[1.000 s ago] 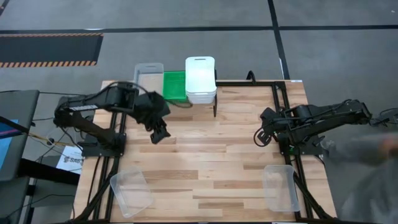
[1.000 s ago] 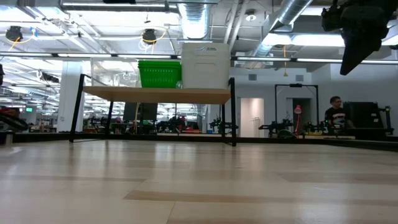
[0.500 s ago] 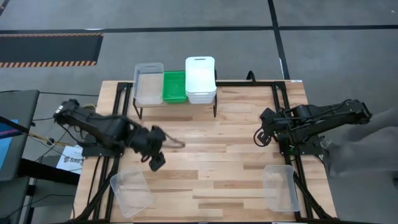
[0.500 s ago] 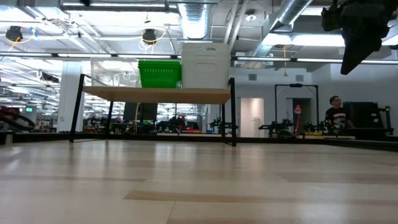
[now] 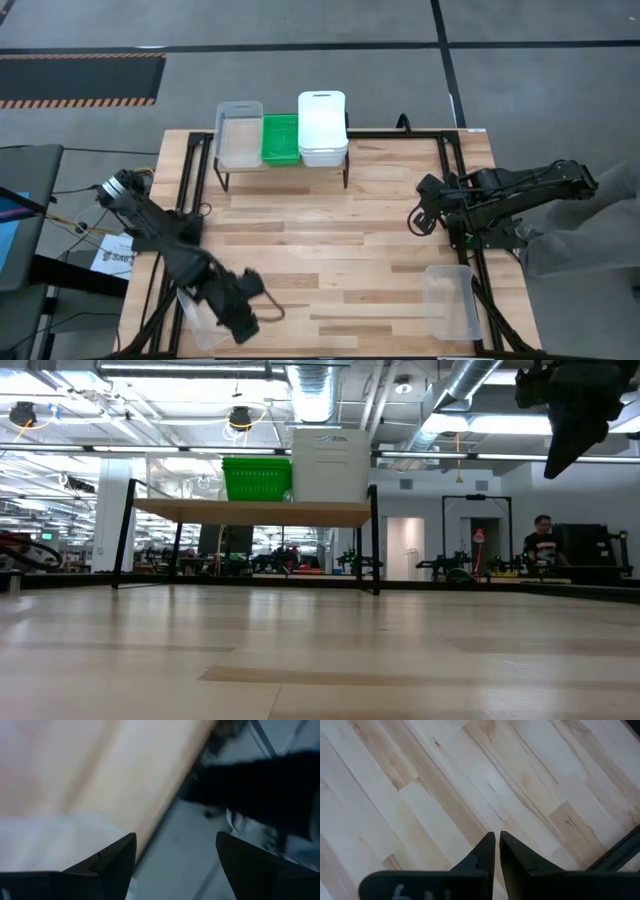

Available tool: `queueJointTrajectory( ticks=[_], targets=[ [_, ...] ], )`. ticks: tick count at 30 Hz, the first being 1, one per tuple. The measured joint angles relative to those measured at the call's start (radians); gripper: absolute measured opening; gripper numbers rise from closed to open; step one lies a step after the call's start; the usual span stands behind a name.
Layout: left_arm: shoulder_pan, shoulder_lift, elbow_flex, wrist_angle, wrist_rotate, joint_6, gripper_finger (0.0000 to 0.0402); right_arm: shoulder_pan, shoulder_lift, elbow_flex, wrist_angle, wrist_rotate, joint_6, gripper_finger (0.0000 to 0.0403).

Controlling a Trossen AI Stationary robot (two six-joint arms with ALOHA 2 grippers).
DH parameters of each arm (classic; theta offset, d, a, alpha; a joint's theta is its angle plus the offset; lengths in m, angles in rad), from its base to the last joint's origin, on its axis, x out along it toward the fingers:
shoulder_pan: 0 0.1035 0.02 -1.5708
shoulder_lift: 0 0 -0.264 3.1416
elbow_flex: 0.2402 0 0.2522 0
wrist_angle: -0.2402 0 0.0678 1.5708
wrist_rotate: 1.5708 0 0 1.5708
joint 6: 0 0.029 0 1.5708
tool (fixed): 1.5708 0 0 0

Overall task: Stack baskets on shelf by color
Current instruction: Stack the left transparent bin on top of the transparent bin on the shelf

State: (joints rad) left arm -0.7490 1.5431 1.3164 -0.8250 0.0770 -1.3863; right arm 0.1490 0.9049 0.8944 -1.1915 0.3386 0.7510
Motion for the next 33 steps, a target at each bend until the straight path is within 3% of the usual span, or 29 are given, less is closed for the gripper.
queueJointTrajectory(
  ticks=[4,9,17,23,33],
  targets=[
    [-0.061,0.079,0.000,0.073,0.096,-0.086,0.0261,0.000,0.000,0.000,0.000,0.000,0.000,0.0052],
    [-0.123,0.137,0.000,0.089,0.115,-0.144,0.0261,0.000,0.000,0.000,0.001,0.000,0.000,0.0052],
    [-0.217,0.162,0.000,0.039,-0.031,-0.229,0.0261,0.000,0.000,0.000,0.006,0.000,0.034,0.0052],
    [-0.247,0.153,0.010,0.010,-0.050,-0.209,0.0261,0.002,0.000,0.000,0.006,0.000,0.036,0.0052],
    [-0.260,0.184,0.009,-0.135,-0.181,-0.192,0.0261,0.000,0.000,0.000,0.019,0.000,0.076,0.0052]
  ],
)
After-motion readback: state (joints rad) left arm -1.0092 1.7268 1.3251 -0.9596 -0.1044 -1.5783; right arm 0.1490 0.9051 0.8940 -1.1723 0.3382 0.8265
